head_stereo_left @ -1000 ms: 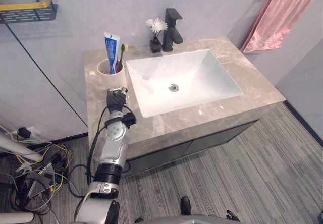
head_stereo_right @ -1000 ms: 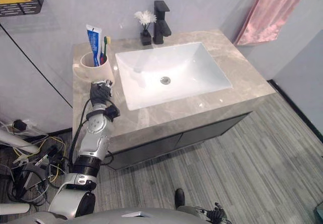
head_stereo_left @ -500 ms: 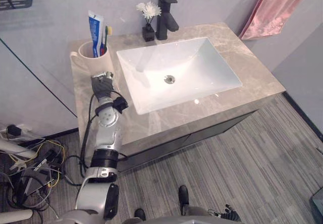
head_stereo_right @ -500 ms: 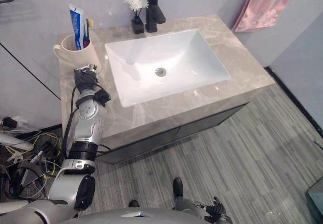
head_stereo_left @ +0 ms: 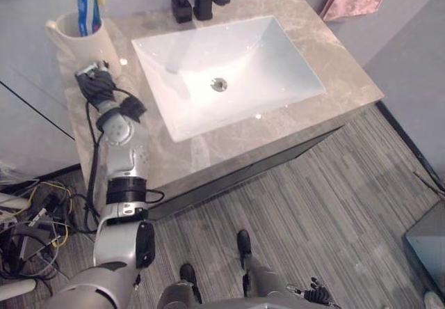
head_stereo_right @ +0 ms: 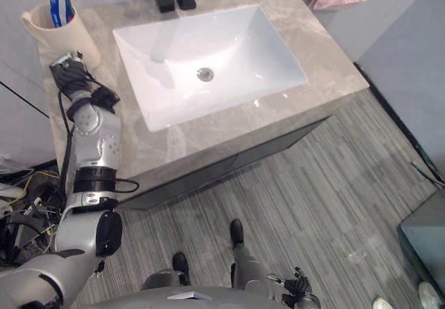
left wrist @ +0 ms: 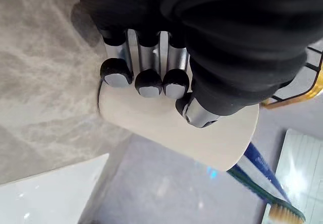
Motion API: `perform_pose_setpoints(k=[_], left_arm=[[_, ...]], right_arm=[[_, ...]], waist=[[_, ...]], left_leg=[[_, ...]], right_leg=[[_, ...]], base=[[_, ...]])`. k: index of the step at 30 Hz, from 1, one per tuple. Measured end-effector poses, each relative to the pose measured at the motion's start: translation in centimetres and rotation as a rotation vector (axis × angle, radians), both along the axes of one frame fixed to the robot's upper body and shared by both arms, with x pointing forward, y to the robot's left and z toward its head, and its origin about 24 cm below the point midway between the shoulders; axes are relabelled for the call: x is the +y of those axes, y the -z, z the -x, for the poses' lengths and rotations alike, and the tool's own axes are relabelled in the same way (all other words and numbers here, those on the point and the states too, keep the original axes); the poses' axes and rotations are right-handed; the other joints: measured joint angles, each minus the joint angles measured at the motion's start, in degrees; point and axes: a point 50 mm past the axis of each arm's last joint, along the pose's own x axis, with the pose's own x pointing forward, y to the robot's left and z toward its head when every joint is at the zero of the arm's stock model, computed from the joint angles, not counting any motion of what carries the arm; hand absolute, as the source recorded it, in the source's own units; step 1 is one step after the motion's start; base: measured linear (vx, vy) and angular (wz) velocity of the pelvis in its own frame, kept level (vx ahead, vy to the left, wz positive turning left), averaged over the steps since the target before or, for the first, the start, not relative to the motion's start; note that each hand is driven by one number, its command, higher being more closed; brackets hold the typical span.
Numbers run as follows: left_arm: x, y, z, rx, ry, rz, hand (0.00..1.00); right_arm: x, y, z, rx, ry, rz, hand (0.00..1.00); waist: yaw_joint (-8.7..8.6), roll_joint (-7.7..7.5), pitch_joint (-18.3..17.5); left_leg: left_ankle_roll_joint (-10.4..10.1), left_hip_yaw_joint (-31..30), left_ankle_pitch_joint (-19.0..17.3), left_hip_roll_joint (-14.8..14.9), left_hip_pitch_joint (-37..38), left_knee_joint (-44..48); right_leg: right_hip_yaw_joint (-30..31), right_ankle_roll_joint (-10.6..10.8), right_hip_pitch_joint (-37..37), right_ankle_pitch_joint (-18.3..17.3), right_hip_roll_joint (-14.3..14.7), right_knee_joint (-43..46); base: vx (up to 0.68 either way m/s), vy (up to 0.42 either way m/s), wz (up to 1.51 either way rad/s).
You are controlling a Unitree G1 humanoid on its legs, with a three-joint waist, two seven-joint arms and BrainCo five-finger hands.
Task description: Organize washtable
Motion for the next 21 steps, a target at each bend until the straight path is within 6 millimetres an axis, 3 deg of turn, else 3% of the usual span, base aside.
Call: perform_pose_setpoints(k=[7,10,12,15,17,19,21], left_arm=[[1.0,-4.4,-0.2,-0.094,-0.032,-0.047,1.0],[1.3,-4.9,0.0,-0.105,-0.042,-0.064,1.0],[0.7,-5.0,-0.1,-0.106,-0.025,-0.082,1.0],[-2.0,-5.7,0.5,-0.174,0.054,-0.126,1.0],[-4.7,-4.7,1.8,-0.219,0.13,-0.188,1.0],[-6.2,-3.1,2.6,-0.211,0.182,-0.208,1.0],[-7.3,-0.1,4.0,-0.16,0.232,-0.222,1.0]], right_arm=[[0.2,0.1,0.5,0.013,0.015,-0.009,0.0],[0.5,0.2,0.6,0.013,0.03,-0.017,0.0],[0.5,0.2,0.6,0.014,0.033,-0.018,0.0],[0.7,0.3,0.9,0.025,0.039,-0.024,0.0],[0.6,0.4,1.2,0.034,0.053,-0.024,0.0],[0.5,0.4,1.3,0.038,0.061,-0.023,0.0],[0.2,0.4,1.4,0.041,0.073,-0.016,0.0]], waist=[[-0.07,-0.27,0.4],[-0.08,-0.26,0.4],[0.0,-0.26,0.4],[0.19,-0.22,0.42],[0.67,0.28,0.59],[1.51,0.5,0.69],[1.98,1.49,0.66]], left_leg=[[-0.52,0.01,-3.23,2.37,-5.74,8.4],[-0.78,-0.08,-3.45,3.05,-6.34,9.86],[-0.82,-0.69,-3.49,3.17,-6.79,10.34],[-0.81,-2.07,-3.48,3.15,-6.87,10.46],[-0.81,-3.69,-3.48,3.03,-6.23,10.35],[-0.81,-4.26,-3.48,3.0,-5.58,10.07],[-0.8,-5.49,-3.46,2.91,-4.67,9.18]], right_leg=[[0.3,-0.81,-1.97,-0.14,1.31,0.0],[0.21,-0.98,-2.12,-0.15,1.81,0.0],[-0.36,-1.02,-2.11,-0.14,1.91,0.0],[-1.68,-1.14,-1.37,-0.22,1.88,0.0],[-3.14,-1.43,0.02,-0.43,1.84,0.01],[-3.59,-1.47,0.82,-0.48,1.85,0.01],[-4.64,-1.86,2.19,-0.82,1.85,0.01]], base=[[-0.08,-0.013,-0.06],[0.0,-0.007,0.01],[0.01,-0.017,0.11],[0.03,-0.004,0.21],[0.04,0.007,0.27],[0.02,0.007,0.22],[0.02,0.005,0.25]])
